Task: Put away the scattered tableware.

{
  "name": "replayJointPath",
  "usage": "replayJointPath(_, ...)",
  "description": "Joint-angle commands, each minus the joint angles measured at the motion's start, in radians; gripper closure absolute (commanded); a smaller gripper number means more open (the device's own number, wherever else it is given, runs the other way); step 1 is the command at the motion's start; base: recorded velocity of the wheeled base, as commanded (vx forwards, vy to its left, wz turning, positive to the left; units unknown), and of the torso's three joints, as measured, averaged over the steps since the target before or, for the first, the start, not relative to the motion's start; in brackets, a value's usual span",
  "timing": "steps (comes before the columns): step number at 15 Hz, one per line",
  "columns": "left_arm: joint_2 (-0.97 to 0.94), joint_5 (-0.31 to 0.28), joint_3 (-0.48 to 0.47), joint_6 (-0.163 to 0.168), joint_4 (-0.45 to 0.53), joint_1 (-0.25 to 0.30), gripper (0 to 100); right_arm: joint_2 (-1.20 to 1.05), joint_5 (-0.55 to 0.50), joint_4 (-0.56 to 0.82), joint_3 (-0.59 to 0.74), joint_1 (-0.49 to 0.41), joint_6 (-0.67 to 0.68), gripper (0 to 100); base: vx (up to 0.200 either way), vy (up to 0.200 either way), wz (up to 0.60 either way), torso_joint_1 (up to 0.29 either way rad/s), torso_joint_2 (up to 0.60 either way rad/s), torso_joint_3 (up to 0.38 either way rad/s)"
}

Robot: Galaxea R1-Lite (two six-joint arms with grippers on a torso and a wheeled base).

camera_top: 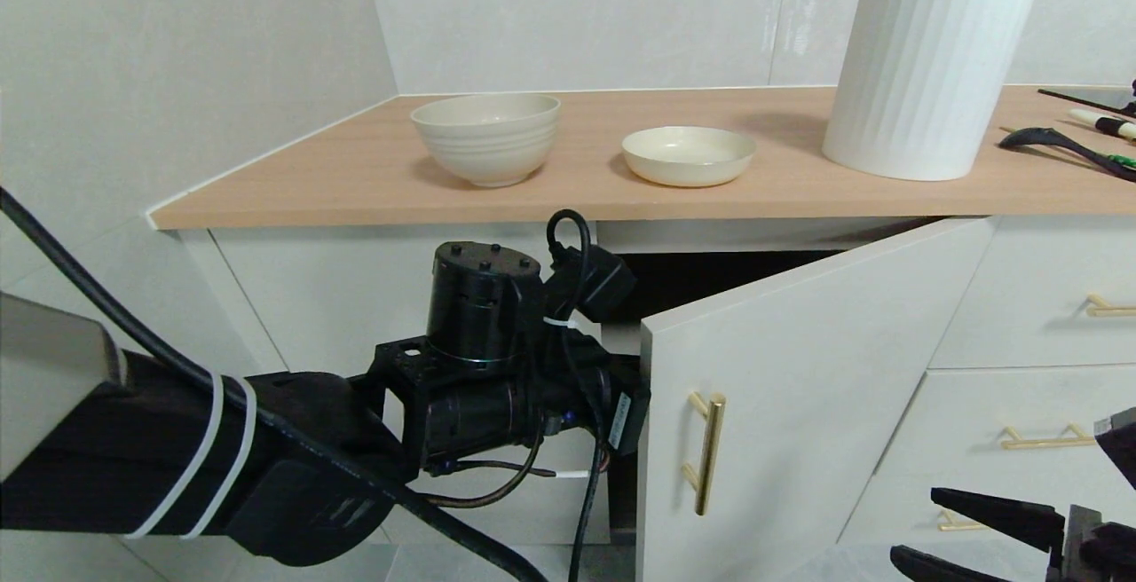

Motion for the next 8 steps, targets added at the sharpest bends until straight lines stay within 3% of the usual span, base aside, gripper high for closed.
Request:
replayJointPath(1, 0.006, 0.012, -0.001, -0.001, -0.001, -0.006, 100, -0.142, 0.014, 0.096, -0.063, 0.001, 0.001, 0, 0.0, 0.0, 0.0, 0.0, 0.0, 0.0)
replayJointPath(8, 0.003, 0.05, -0.001, -0.002, -0.001, -0.02, 100, -0.152, 0.032, 0.149, -0.079, 0.001, 0.002, 0, 0.0, 0.0, 0.0, 0.0, 0.0, 0.0)
